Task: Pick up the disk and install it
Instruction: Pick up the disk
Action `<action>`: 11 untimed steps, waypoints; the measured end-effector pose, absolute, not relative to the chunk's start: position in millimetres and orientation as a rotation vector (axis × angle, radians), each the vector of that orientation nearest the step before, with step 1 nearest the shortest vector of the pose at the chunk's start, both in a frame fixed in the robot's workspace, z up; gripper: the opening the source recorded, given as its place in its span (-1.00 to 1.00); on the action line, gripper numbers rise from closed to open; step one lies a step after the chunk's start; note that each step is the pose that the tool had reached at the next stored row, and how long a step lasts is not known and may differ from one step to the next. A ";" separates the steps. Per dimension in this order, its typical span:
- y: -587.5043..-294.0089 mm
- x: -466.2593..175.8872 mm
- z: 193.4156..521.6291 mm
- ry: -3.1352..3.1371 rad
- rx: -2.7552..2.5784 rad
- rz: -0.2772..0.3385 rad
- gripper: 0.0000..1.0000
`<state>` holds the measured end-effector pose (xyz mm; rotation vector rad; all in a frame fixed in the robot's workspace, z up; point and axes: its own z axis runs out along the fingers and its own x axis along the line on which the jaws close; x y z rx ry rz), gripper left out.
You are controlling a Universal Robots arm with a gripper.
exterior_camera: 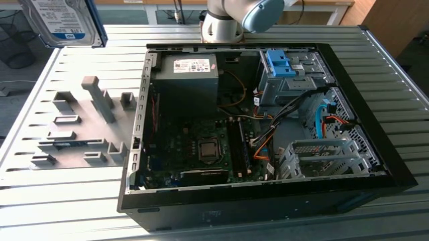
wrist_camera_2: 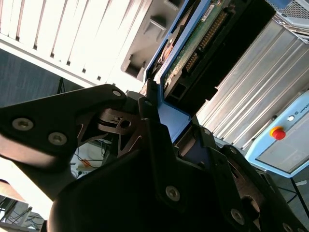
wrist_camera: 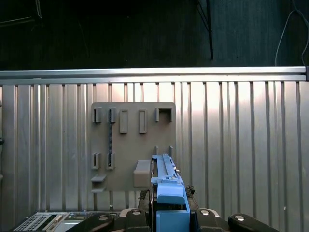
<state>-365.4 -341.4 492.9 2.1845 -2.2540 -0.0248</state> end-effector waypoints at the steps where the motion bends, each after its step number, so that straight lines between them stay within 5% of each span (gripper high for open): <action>1: -341.4 -364.9 493.0 -2.254 2.185 -0.025 -0.27; 11: -341.5 -360.6 493.0 -2.254 2.185 -0.025 -0.27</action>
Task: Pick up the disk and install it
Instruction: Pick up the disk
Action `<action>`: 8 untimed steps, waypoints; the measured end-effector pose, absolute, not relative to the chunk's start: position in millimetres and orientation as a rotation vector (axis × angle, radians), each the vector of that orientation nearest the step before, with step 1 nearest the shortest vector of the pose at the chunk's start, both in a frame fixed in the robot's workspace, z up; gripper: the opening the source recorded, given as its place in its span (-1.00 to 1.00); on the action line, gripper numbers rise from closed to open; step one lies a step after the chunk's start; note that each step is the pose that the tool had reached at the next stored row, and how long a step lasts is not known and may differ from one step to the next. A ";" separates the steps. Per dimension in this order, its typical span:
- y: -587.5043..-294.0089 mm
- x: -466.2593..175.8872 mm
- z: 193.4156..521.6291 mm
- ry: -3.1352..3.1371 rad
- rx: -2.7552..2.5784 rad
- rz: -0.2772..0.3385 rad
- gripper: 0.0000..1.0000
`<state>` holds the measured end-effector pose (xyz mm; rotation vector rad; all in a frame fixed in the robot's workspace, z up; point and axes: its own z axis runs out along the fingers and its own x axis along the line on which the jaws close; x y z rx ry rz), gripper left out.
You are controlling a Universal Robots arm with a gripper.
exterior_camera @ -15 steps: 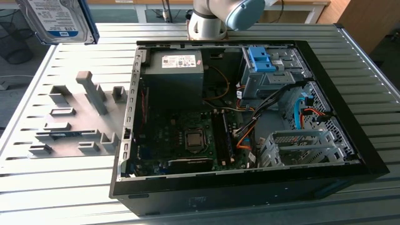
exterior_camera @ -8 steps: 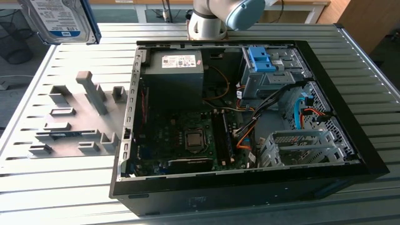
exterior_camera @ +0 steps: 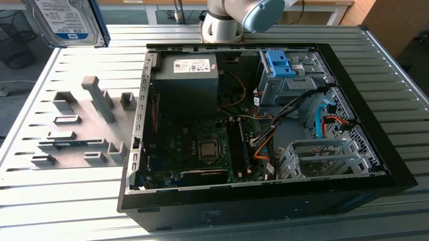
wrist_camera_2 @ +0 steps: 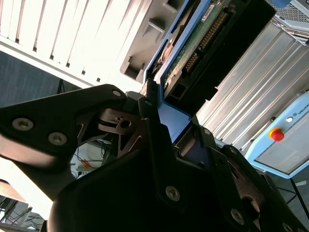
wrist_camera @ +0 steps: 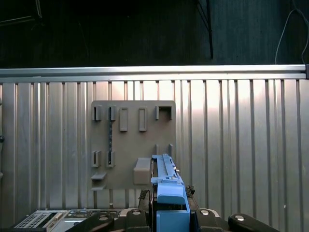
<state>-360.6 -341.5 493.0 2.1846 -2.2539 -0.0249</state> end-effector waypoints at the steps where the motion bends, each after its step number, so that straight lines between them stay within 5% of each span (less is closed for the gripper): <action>1: -341.5 -360.0 493.0 -2.254 2.185 -0.025 -0.27; 8: -341.4 -356.4 493.0 -2.254 2.185 -0.025 -0.27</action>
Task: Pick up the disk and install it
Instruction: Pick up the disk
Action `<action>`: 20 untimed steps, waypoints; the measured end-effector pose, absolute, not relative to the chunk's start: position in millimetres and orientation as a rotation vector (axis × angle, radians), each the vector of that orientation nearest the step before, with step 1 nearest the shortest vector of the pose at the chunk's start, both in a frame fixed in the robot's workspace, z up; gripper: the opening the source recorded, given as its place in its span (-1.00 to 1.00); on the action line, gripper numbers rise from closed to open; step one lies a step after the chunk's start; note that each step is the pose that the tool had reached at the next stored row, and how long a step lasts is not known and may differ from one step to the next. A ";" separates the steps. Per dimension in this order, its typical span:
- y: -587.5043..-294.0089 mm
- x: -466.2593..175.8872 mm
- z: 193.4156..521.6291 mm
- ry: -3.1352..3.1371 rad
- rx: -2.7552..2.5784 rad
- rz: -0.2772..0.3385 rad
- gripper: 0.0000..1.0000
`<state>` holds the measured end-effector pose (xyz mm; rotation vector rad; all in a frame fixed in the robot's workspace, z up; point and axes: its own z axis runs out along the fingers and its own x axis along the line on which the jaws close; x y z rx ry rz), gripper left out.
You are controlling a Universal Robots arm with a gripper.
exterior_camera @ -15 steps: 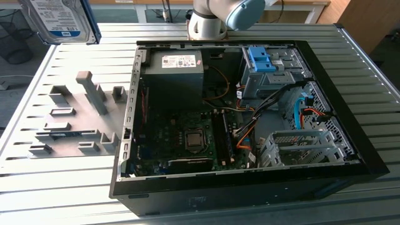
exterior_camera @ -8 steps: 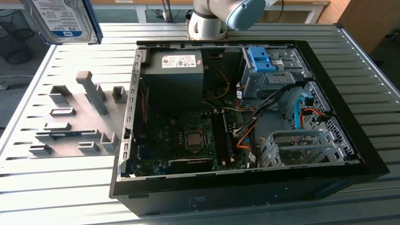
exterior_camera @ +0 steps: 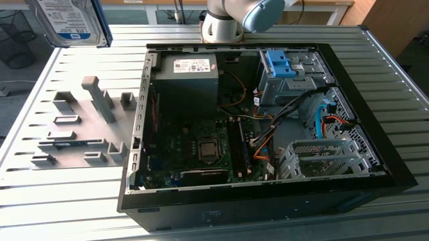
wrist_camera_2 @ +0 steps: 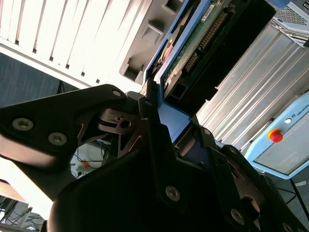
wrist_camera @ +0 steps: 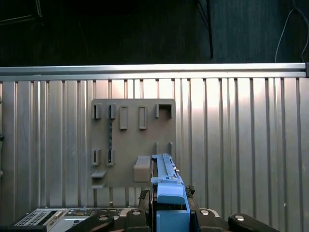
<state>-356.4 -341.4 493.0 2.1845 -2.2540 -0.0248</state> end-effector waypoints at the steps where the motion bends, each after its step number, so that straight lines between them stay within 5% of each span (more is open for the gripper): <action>1: -341.4 -355.9 493.0 -2.254 2.185 -0.025 -0.27; 20: -341.4 -345.4 493.0 -2.254 2.184 -0.025 -0.27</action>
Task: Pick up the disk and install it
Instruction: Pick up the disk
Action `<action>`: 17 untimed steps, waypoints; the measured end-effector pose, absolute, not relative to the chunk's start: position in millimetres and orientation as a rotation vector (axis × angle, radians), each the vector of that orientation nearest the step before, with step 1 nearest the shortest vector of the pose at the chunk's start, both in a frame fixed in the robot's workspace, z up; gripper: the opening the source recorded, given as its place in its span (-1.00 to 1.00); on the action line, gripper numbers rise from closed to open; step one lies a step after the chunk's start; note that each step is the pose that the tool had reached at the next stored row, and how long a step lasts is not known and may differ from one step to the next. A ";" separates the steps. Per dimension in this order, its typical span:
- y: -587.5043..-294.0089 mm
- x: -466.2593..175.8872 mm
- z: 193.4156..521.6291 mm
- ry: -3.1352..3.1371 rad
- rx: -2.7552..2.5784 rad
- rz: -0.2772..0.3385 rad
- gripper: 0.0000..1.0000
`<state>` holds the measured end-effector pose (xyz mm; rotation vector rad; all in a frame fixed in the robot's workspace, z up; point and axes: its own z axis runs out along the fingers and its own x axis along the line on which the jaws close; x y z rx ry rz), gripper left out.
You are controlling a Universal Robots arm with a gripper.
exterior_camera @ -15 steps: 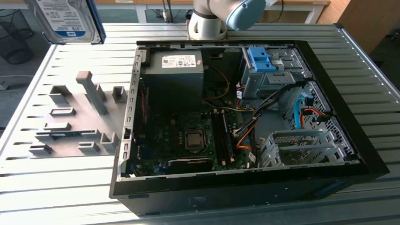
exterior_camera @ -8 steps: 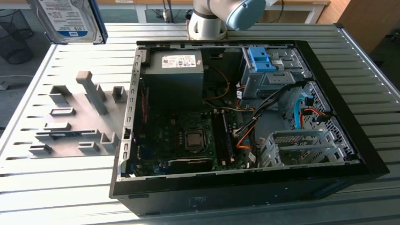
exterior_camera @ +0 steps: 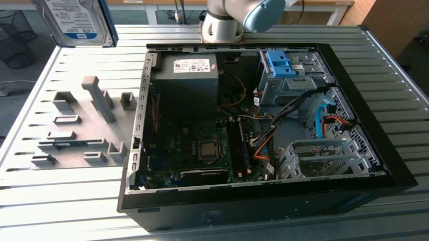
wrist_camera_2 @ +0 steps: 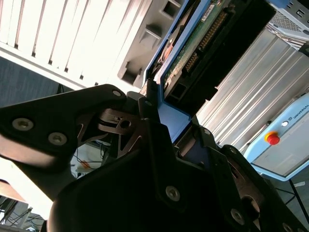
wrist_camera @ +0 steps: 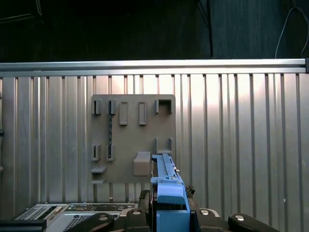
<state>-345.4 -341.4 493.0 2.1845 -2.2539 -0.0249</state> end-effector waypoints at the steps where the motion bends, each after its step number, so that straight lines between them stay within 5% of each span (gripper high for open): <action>1: -341.4 -344.8 493.0 -2.254 2.185 -0.025 -0.27; 17: -341.4 -334.4 493.0 -2.254 2.184 -0.025 -0.27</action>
